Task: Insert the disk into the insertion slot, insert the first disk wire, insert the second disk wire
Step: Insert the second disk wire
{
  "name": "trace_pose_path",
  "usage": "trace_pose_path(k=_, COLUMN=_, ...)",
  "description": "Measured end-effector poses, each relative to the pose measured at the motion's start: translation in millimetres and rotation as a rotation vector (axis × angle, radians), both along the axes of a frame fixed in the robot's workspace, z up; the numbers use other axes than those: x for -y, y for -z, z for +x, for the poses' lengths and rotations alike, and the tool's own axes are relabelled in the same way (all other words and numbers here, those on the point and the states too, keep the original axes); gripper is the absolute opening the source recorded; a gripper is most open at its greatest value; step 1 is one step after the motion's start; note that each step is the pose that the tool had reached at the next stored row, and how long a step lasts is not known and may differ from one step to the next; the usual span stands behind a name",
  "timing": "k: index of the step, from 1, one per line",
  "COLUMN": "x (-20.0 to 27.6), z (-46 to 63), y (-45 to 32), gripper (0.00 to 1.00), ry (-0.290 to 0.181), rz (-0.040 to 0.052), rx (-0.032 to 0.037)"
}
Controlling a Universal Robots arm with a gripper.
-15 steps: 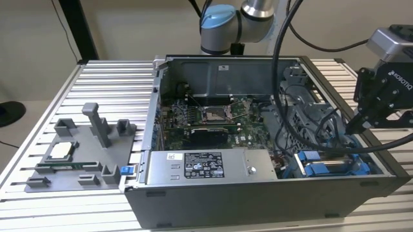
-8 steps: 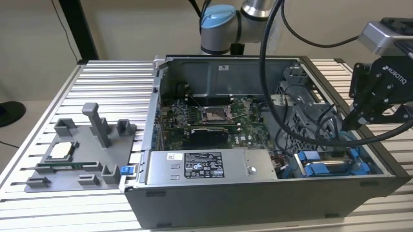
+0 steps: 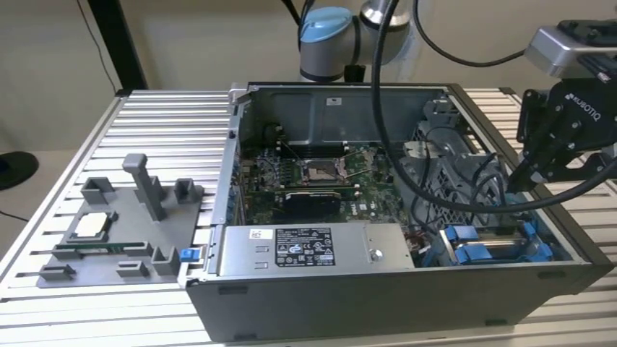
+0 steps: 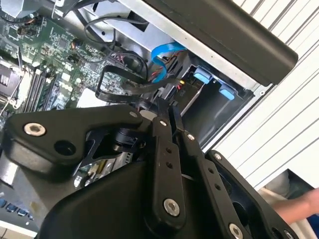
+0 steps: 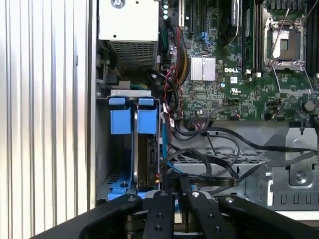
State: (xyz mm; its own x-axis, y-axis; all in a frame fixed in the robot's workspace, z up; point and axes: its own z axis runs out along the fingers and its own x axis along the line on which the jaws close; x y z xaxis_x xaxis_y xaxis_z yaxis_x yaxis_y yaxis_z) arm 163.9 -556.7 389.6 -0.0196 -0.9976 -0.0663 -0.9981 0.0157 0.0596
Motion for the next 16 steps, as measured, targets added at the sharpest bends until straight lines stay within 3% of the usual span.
trace_pose_path(k=9, x=0.4, z=-3.8, y=-0.1, gripper=0.00, ry=-0.001, rz=0.0005, rx=0.0059)
trace_pose_path(k=16, x=1.7, z=-17.0, y=-0.1, gripper=0.00, ry=-0.001, rz=0.0016, rx=0.0335)
